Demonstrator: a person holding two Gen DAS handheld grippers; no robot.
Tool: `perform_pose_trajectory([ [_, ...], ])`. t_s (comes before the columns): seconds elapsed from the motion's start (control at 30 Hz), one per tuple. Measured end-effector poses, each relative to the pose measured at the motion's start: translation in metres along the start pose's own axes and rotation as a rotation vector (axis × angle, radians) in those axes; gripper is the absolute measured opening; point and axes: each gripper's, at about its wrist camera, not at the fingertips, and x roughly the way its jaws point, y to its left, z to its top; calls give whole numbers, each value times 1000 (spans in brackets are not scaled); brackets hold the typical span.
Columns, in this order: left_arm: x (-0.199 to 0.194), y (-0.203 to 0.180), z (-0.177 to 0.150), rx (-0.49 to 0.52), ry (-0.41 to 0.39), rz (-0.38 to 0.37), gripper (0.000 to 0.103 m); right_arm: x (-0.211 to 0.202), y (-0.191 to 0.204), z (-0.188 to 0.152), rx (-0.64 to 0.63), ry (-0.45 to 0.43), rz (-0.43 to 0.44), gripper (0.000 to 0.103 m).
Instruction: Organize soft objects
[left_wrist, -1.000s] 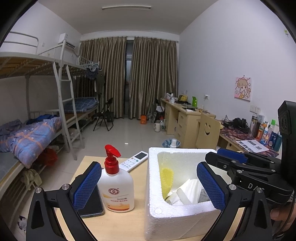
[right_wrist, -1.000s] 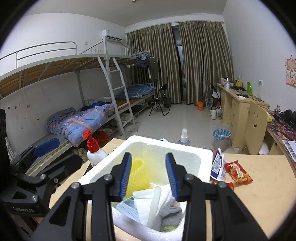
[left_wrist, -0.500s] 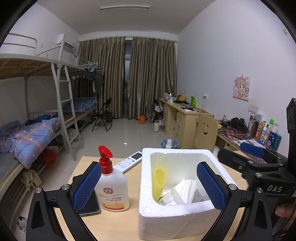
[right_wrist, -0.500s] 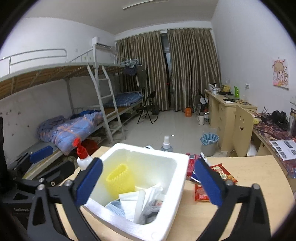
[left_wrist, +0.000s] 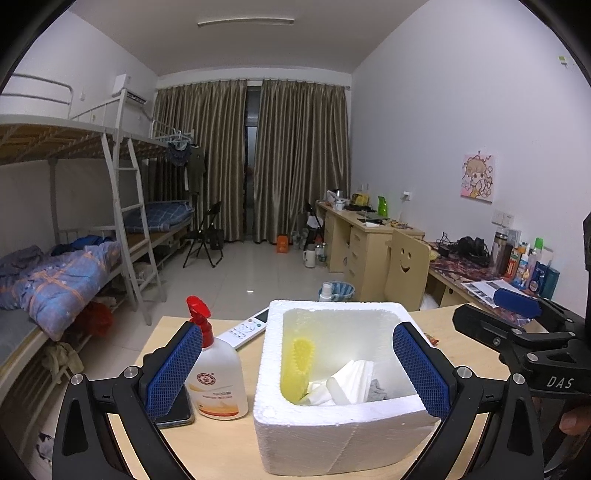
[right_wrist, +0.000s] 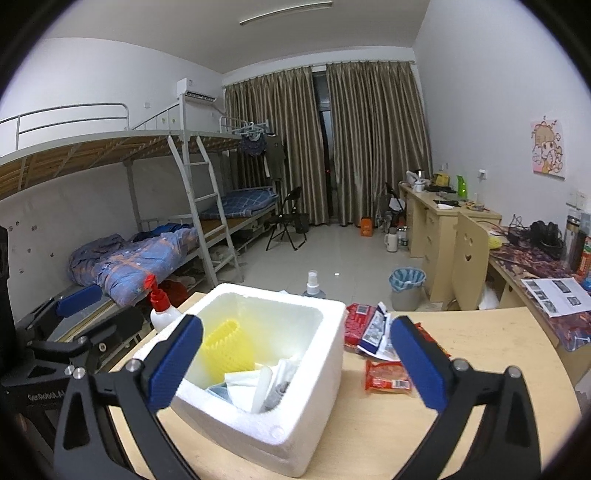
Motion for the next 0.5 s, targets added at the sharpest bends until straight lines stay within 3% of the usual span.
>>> perform_pose_trajectory([
  [0.5,-31,-25,5,14,-30,-15,103,-46,-15,-3,18,-48,-51,103],
])
